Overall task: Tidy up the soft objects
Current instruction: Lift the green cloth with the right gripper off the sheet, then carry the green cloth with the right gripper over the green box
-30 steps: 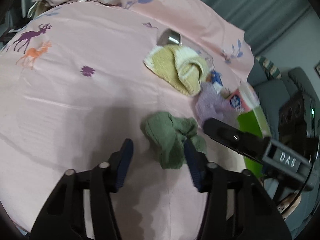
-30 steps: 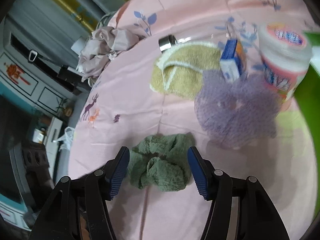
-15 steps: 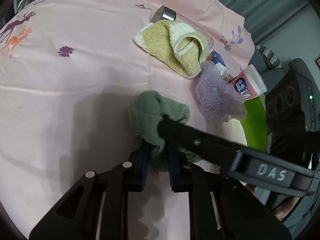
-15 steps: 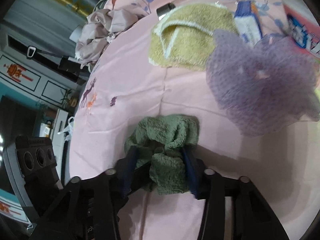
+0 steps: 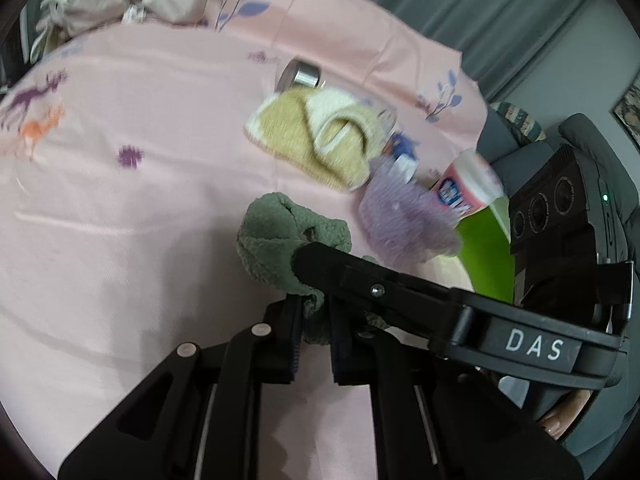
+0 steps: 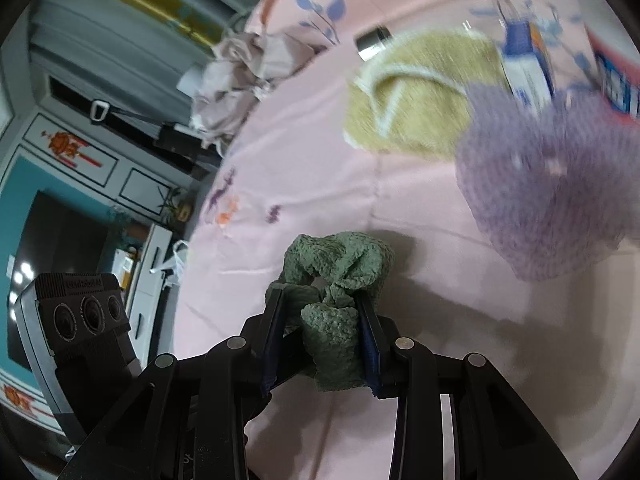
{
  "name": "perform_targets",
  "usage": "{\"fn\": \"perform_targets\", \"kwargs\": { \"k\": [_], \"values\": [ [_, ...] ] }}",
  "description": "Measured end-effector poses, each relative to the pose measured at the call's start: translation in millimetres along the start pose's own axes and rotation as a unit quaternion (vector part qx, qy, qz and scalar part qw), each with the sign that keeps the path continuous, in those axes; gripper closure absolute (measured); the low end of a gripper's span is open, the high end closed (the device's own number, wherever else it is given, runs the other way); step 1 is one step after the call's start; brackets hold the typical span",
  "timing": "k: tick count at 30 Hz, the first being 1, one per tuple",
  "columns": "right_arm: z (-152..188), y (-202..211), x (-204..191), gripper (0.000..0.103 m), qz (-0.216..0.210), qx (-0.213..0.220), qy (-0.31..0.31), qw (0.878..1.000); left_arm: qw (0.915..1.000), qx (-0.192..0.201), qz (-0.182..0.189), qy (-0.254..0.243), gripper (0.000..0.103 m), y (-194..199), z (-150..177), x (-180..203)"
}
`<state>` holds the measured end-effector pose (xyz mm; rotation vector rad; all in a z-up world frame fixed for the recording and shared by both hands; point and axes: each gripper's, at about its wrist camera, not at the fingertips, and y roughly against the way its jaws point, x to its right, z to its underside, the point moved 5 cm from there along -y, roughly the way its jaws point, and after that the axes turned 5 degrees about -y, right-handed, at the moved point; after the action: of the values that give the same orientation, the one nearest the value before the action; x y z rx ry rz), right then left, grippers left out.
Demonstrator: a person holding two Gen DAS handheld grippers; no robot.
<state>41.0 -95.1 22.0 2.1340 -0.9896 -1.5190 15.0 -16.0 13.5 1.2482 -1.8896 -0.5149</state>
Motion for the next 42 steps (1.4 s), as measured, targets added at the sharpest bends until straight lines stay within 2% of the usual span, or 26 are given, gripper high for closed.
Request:
{"fn": "perform_targets", "kwargs": {
  "k": [10, 15, 20, 29, 38, 42],
  "values": [
    [-9.1, 51.6, -41.6, 0.066, -0.023, 0.091, 0.073, 0.993, 0.9936, 0.099, 0.010, -0.053, 0.097, 43.5, -19.4, 35.9],
    [-14.1, 90.5, -52.8, 0.066, -0.023, 0.139, 0.100, 0.985, 0.9881, 0.129, 0.029, -0.078, 0.097, 59.8, -32.4, 63.0],
    [-19.2, 135.7, -46.8, 0.066, -0.022, 0.184, 0.098, 0.978, 0.9817, 0.149, 0.047, -0.109, 0.097, 66.5, -43.8, 102.1],
    [-29.1, 210.0, -12.1, 0.066, 0.012, 0.255, 0.067, 0.965, 0.9710, 0.143, 0.093, -0.167, 0.097, 48.3, -57.7, 177.2],
    [-35.7, 251.9, 42.9, 0.066, 0.062, 0.293, 0.007, 0.954, 0.9654, 0.098, 0.127, -0.206, 0.097, 1.0, -58.0, 236.7],
    [-39.6, 261.7, 73.4, 0.066, 0.072, 0.302, -0.034, 0.950, 0.9649, 0.074, 0.136, -0.212, 0.097, -20.5, -54.6, 251.4]
  ]
}}
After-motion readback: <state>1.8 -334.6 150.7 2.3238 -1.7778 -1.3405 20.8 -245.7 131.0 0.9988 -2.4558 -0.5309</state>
